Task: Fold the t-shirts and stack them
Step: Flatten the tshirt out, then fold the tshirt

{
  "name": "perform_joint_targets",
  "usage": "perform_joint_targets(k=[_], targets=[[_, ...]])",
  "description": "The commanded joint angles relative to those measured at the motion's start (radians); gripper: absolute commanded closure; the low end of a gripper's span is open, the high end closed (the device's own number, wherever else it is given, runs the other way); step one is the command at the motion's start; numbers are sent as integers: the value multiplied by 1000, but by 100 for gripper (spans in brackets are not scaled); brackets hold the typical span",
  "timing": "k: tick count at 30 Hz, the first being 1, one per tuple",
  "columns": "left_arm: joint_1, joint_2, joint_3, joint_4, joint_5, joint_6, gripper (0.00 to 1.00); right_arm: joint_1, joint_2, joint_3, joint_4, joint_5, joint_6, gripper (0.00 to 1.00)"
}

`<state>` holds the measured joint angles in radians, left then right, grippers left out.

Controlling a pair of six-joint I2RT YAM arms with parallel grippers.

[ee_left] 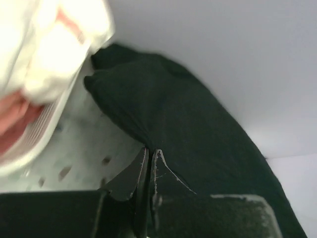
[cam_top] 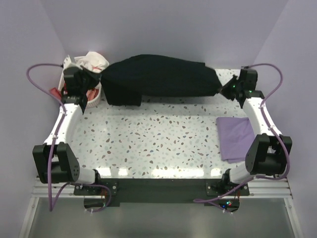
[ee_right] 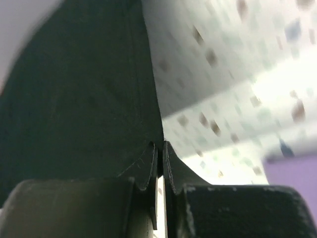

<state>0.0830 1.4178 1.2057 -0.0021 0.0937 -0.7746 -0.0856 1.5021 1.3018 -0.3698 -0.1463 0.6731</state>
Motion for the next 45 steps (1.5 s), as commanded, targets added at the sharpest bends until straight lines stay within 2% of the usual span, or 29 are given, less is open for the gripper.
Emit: perform_joint_targets(k=[1, 3, 7, 12, 20, 30, 33, 34, 35, 36, 40, 45], targets=[[9, -82, -227, 57, -5, -51, 100, -3, -37, -142, 43, -44, 6, 100], [9, -114, -357, 54, -6, -75, 100, -5, -33, -237, 49, -47, -10, 100], [9, -166, -515, 24, -34, -106, 100, -5, -43, -380, 71, -38, -44, 100], [9, -276, -639, -76, -91, -112, 100, -6, -100, -548, 91, -27, -56, 100], [9, -569, -761, -262, -184, -115, 100, -6, -279, -693, 45, 11, -63, 100], [9, -741, -817, -426, -221, -117, 100, -6, -528, -753, -101, 48, -81, 100], [9, -734, -828, -373, -193, -101, 91, -6, -542, -762, -97, 19, -84, 99], [9, -724, -830, -352, -161, -91, 82, -6, -539, -760, -86, 7, -86, 99], [9, -706, -828, -339, -146, -74, 78, -6, -531, -759, -81, -18, -93, 99], [9, -698, -819, -340, -134, -71, 66, -6, -513, -751, -75, -19, -102, 99], [8, -723, -833, -381, -175, -86, 42, -5, -479, -727, -66, -58, -118, 99], [-12, -812, -900, -423, -213, -146, 37, -5, -476, -704, -54, -73, -118, 98]])
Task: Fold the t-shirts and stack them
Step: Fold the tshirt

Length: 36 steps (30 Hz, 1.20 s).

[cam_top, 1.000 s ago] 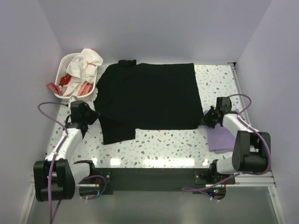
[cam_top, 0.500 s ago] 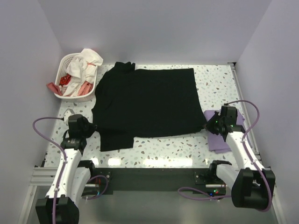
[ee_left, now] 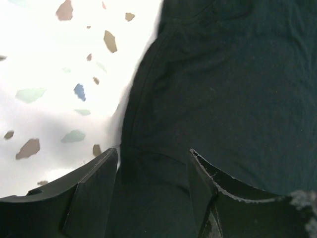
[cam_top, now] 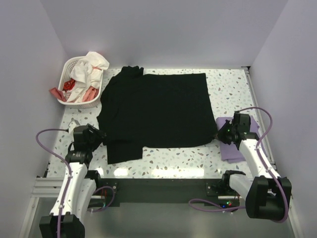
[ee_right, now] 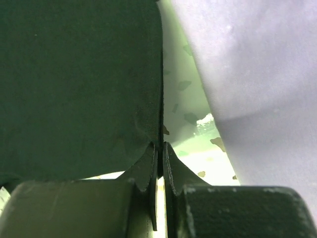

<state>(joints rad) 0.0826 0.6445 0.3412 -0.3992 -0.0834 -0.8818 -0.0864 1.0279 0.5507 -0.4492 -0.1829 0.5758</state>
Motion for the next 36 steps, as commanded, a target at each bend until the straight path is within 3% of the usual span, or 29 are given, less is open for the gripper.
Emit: perform_joint_targets(k=[1, 8, 16, 23, 29, 36], targets=[[-26, -54, -42, -32, -47, -67, 37, -4, 3, 51, 27, -38, -24, 98], [-299, -111, -94, -165, -251, -281, 38, -4, 32, 66, 47, -53, -27, 98], [-380, -82, -105, -227, -305, -350, 40, -4, 67, 68, 78, -64, -27, 99], [-451, 43, 8, -294, -365, -345, 42, -4, 84, 83, 86, -70, -22, 99], [-552, 162, 39, -323, -414, -397, 49, -4, 90, 87, 90, -81, -17, 99], [-665, 323, 12, -290, -455, -497, 65, -4, 100, 86, 98, -105, -17, 100]])
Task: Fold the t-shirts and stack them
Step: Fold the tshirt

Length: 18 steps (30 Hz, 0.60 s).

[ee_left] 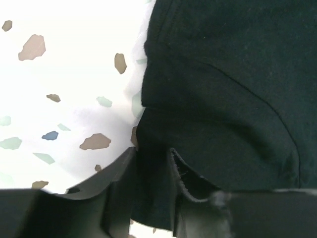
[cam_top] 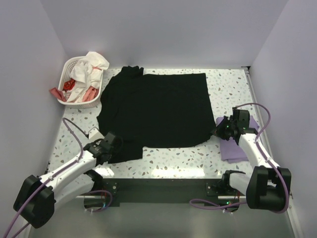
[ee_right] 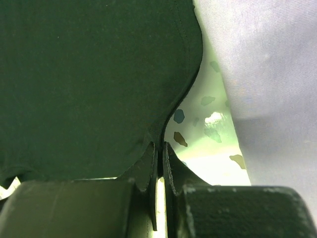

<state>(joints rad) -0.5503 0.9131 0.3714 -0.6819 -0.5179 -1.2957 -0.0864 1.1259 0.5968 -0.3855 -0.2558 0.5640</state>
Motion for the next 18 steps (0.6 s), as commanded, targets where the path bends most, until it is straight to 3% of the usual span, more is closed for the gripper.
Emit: perform_joint_targets(k=[1, 7, 18], targets=[[-48, 78, -20, -5, -21, -99, 69, -4, -1, 38, 33, -33, -4, 100], [-68, 14, 27, -56, -31, -88, 100, -4, -23, 55, 7, -36, -6, 100], [-68, -282, 150, -151, 67, 44, 100, -4, -41, 64, -21, -13, -9, 100]])
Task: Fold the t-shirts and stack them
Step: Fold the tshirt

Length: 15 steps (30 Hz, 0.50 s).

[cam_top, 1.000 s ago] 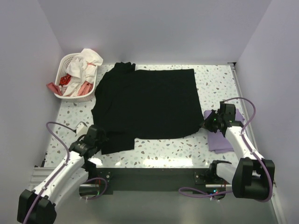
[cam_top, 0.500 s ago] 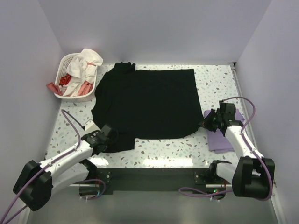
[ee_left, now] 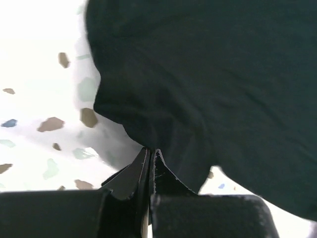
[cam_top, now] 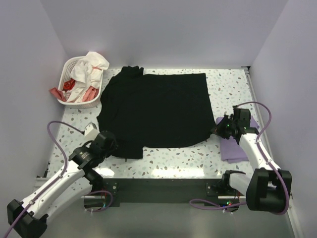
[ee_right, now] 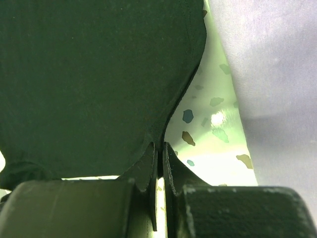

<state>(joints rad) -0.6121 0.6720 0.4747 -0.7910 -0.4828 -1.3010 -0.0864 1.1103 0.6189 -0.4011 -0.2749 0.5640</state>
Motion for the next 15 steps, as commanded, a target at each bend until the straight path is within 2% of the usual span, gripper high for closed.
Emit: perform_joint_targets(k=[1, 7, 15], targets=[[-6, -52, 53, -50, 35, 55, 100, -4, -27, 44, -7, 9, -10, 100], [-6, -84, 149, -54, 49, 89, 100, -4, -33, 71, -27, 22, -3, 100], [-6, 9, 220, 16, 85, 132, 100, -4, -33, 117, -53, 51, 5, 100]])
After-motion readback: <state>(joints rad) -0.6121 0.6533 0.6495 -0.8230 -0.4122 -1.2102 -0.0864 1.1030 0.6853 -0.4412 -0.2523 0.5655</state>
